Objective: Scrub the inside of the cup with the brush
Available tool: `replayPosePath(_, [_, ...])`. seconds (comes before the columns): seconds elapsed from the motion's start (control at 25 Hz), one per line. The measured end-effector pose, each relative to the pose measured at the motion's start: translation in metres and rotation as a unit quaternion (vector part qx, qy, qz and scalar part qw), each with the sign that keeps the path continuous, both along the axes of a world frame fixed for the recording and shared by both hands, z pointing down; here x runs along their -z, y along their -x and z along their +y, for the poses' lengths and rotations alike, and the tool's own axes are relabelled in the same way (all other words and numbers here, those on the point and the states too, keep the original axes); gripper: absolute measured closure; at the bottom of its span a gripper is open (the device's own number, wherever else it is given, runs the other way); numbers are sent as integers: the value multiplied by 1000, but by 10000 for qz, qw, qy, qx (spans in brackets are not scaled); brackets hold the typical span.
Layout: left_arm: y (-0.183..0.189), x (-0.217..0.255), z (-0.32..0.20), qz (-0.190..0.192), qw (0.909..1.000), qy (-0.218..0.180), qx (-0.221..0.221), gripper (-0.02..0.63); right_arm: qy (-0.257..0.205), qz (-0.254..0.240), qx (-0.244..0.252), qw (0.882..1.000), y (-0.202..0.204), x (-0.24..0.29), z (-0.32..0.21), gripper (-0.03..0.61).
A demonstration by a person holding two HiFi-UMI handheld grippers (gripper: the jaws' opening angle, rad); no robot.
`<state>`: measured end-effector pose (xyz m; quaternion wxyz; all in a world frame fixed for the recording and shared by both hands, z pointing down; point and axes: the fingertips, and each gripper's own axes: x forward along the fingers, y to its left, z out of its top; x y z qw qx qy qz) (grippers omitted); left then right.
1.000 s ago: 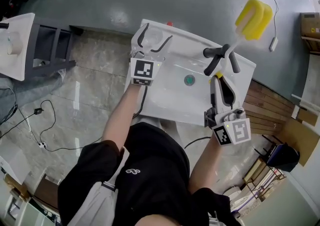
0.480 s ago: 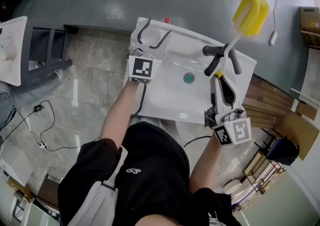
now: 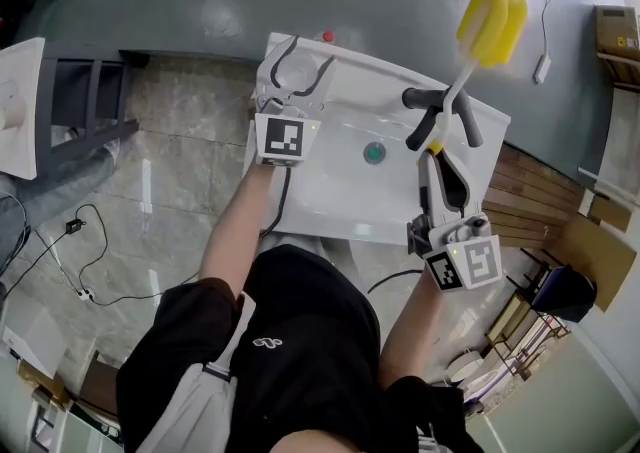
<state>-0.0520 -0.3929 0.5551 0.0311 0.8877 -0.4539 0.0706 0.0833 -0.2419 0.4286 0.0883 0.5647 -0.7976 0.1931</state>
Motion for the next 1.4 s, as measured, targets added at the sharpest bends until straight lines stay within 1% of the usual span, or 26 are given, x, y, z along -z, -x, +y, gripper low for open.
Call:
replayPosePath(0.12, [0, -1, 0, 15, 10000, 69, -10, 342, 5, 6, -7, 10000, 0, 0, 1, 528])
replayPosePath(0.2, [0, 0, 0, -39, 9999, 83, -56, 342, 2, -2, -15, 10000, -1, 0, 3, 528])
replayPosePath(0.32, [1, 8, 0, -397, 9989, -111, -218, 344, -41, -33, -10, 10000, -1, 1, 6, 528])
replayPosePath(0.44, [-1, 22, 7, -591, 9971, -252, -399, 344, -100, -89, 29, 9999, 0, 4, 10, 529])
replayPosePath(0.52, [-3, 27, 17, -678, 9962, -266, -473, 344, -145, -128, 86, 9998, 2, 7, 14, 529])
replayPosePath(0.6, [-3, 31, 26, -678, 9964, -235, -457, 344, -187, -172, 160, 9995, 2, 9, 17, 528])
replayPosePath(0.76, [-3, 54, 44, -719, 9958, -353, -440, 344, -247, -256, 321, 9989, -1, 12, 27, 529])
replayPosePath(1.08, [-8, 92, 99, -1281, 9894, -525, -439, 344, -350, -393, 693, 9962, -18, 21, 62, 529])
replayPosePath(1.24, [-17, 103, 129, -1598, 9846, -595, -381, 344, -367, -347, 833, 9952, -37, 21, 89, 529])
replayPosePath(1.4, [-15, 108, 148, -1886, 9794, -656, -286, 344, -357, -255, 974, 9943, -50, 14, 109, 529])
